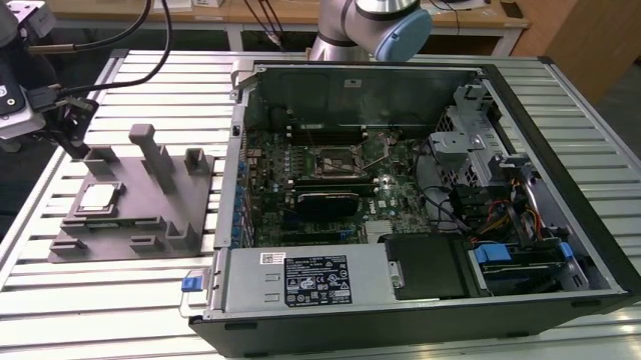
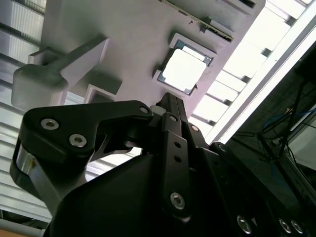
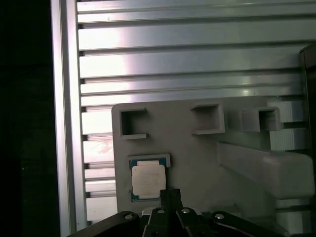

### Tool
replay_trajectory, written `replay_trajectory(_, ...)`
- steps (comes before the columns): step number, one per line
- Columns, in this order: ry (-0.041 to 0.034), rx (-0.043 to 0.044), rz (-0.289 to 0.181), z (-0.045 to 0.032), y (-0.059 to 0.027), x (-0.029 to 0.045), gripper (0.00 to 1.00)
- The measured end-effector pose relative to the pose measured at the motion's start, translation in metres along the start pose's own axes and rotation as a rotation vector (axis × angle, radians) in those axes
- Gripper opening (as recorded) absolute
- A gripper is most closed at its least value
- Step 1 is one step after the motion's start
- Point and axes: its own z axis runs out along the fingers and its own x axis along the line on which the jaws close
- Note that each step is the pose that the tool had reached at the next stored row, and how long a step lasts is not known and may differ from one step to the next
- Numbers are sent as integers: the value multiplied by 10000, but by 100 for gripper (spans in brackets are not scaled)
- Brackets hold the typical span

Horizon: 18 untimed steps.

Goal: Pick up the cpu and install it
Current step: 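Pick up the cpu and move it towards the insertion slot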

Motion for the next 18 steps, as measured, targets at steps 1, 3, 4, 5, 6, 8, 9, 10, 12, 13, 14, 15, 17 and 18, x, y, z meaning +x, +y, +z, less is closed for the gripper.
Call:
replay_trajectory(1,0,0,-1,6,-1,3,11)
replay_trajectory(3,0,0,-1,17,-2,6,11)
replay_trajectory(4,0,0,-1,20,-2,7,11)
replay_trajectory(5,0,0,0,24,-2,8,11)
replay_trajectory(6,1,0,0,27,-2,8,11)
replay_trajectory(8,0,0,0,34,-3,10,11)
replay_trajectory(9,-1,-1,-1,37,-3,11,11)
replay_trajectory(10,0,0,0,40,-3,11,11)
replay_trajectory(12,0,0,0,47,-4,13,11)
replay_trajectory(13,0,0,0,50,-4,14,11)
replay_trajectory(14,0,0,0,53,-4,14,11)
replay_trajectory(15,0,0,0,56,-4,15,11)
replay_trajectory(17,0,0,0,62,-5,17,11)
replay_trajectory(18,0,0,0,65,-5,18,11)
